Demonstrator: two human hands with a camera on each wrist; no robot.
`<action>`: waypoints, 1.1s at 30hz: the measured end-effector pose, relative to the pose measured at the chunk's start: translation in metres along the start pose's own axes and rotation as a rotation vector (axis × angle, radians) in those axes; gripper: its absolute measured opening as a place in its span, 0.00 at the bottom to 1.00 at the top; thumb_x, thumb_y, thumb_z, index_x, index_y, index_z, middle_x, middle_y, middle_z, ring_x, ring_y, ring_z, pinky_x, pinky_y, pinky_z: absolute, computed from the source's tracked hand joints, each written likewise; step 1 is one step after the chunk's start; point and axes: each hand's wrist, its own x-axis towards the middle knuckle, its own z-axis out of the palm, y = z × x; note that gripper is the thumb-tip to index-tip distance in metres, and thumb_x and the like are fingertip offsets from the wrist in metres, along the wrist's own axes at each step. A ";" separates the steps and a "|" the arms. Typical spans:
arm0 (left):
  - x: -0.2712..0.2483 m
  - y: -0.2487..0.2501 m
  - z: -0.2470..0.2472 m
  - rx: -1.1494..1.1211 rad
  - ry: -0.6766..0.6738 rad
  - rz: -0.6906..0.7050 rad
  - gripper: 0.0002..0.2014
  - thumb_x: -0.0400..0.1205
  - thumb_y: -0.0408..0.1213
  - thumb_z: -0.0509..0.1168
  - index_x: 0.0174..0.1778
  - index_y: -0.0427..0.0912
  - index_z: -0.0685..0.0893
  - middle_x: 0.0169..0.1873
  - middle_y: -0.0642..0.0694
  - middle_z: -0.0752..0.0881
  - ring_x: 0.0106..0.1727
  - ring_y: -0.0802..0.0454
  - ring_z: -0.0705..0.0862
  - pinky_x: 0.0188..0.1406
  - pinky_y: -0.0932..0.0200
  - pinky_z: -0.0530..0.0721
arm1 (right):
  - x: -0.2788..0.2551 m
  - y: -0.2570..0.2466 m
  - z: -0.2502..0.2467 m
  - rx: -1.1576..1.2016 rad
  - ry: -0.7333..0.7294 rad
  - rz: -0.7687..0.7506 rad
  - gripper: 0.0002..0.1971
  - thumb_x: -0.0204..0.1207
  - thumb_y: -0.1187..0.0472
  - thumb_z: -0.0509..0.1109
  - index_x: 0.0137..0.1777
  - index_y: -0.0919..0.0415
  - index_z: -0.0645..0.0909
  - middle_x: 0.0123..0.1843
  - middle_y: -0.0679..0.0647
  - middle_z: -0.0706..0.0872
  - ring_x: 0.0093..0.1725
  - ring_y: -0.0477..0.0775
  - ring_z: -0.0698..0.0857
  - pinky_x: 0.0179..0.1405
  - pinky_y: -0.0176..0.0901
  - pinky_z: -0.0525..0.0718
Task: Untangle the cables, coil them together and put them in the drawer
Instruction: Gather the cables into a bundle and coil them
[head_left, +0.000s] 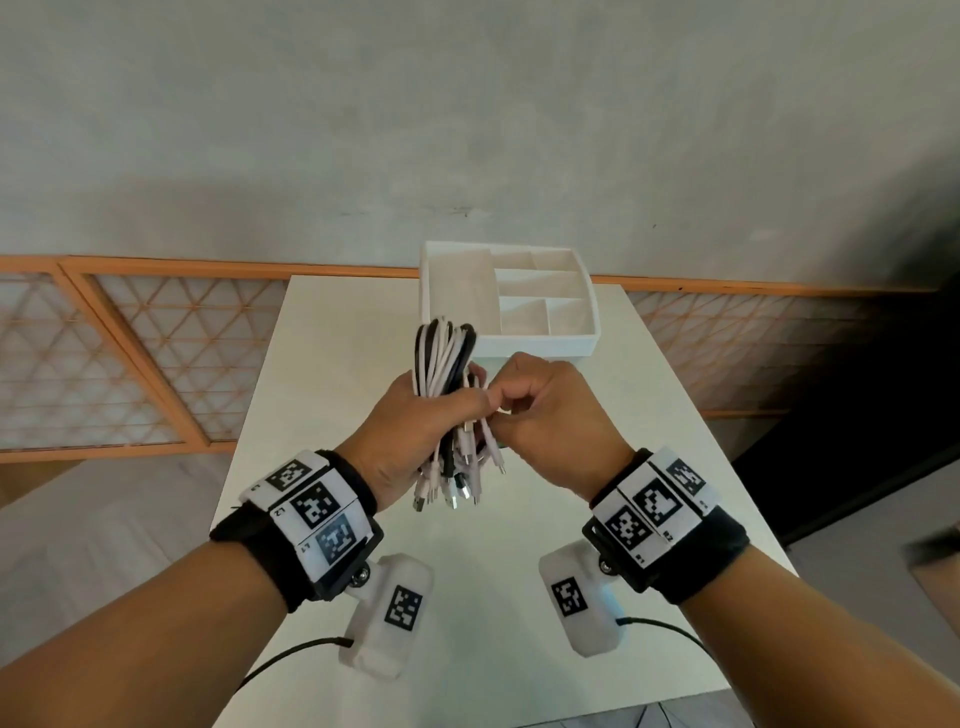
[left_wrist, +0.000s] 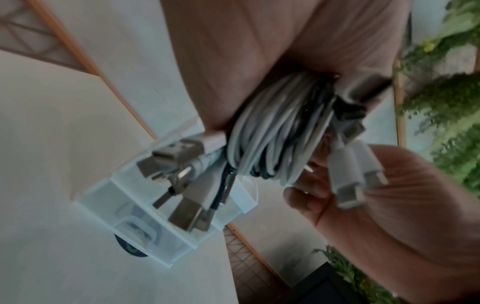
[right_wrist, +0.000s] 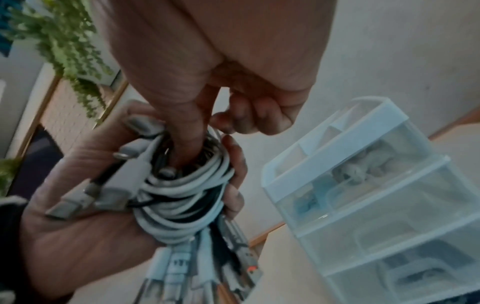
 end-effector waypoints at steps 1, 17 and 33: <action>0.003 -0.001 0.005 0.034 -0.006 -0.010 0.18 0.71 0.31 0.71 0.52 0.24 0.79 0.41 0.33 0.79 0.41 0.37 0.81 0.44 0.41 0.82 | 0.001 0.004 -0.004 -0.041 -0.005 -0.041 0.24 0.67 0.75 0.78 0.31 0.39 0.85 0.32 0.39 0.79 0.31 0.38 0.77 0.36 0.28 0.74; 0.057 -0.010 0.080 -0.046 0.129 0.030 0.12 0.69 0.26 0.64 0.46 0.22 0.80 0.39 0.37 0.77 0.40 0.44 0.77 0.39 0.50 0.78 | 0.030 0.056 -0.059 0.418 -0.378 0.128 0.69 0.61 0.69 0.87 0.88 0.41 0.40 0.83 0.49 0.72 0.81 0.50 0.74 0.79 0.67 0.72; 0.058 -0.015 0.090 -0.050 0.246 -0.010 0.09 0.76 0.25 0.64 0.51 0.29 0.84 0.39 0.33 0.81 0.36 0.42 0.83 0.32 0.54 0.85 | 0.009 0.074 -0.059 0.349 -0.230 0.011 0.50 0.59 0.40 0.84 0.79 0.49 0.63 0.69 0.48 0.83 0.68 0.51 0.86 0.64 0.62 0.87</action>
